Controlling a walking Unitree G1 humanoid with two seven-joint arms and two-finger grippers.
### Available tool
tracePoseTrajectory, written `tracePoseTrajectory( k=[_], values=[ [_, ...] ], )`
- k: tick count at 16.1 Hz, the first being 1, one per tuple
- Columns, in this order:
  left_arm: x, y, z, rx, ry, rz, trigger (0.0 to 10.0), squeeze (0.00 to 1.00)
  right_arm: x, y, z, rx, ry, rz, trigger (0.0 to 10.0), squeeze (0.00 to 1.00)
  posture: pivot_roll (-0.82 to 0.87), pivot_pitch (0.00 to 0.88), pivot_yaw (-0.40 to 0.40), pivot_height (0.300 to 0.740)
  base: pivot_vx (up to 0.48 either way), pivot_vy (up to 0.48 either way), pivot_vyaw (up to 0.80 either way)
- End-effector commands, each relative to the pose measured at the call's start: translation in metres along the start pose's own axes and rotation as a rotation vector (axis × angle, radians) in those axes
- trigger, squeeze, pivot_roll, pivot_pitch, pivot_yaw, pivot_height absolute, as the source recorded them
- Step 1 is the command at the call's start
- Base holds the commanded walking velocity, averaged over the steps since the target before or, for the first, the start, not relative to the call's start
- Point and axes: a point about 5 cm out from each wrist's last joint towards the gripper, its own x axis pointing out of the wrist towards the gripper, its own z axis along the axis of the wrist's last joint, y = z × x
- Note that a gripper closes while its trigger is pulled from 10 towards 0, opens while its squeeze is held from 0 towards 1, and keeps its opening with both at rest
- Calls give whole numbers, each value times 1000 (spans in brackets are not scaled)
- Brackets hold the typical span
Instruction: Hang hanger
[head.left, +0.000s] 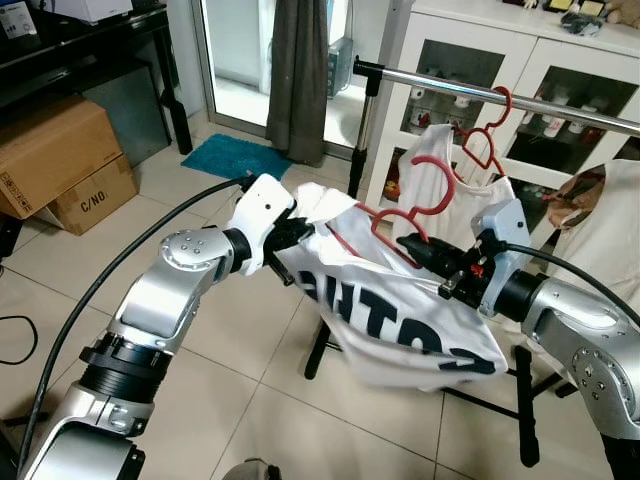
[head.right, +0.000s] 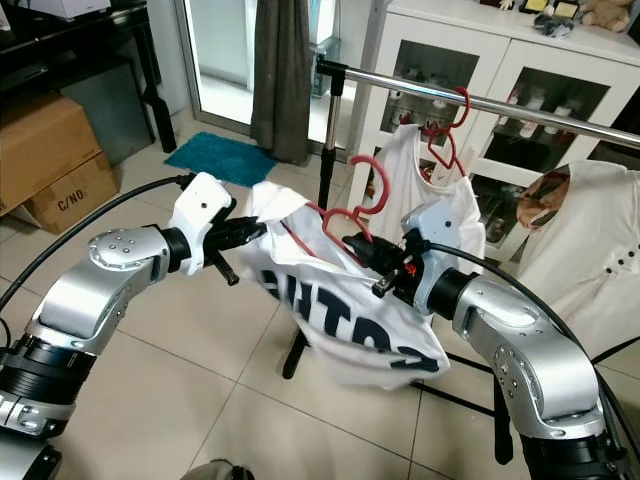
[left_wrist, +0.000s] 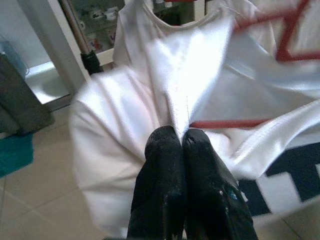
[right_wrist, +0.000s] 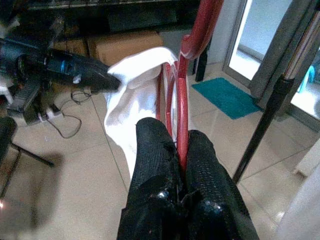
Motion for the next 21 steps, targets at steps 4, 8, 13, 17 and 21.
tracePoseTrajectory(
  k=[4,8,13,17,21],
  values=[
    [-13,26,18,64,-28,61,0,0,-4,8,-22,-77,126,54,10000,0,-90,0,-35,710,0,0,0],
    [-18,30,17,103,1,10,0,0,-4,6,-6,-12,-9,51,10000,0,-87,0,-29,710,0,0,0],
    [-15,26,18,194,-25,-64,0,0,-5,15,3,2,-70,134,10000,0,-83,0,-33,710,0,0,0],
    [-22,43,26,216,-20,-125,0,0,-4,25,2,-27,-62,243,10000,0,-82,0,-28,710,0,0,0],
    [-20,35,26,250,15,-400,0,0,7,33,2,-96,-33,316,10000,0,-84,0,-23,710,0,0,0]
  ],
)
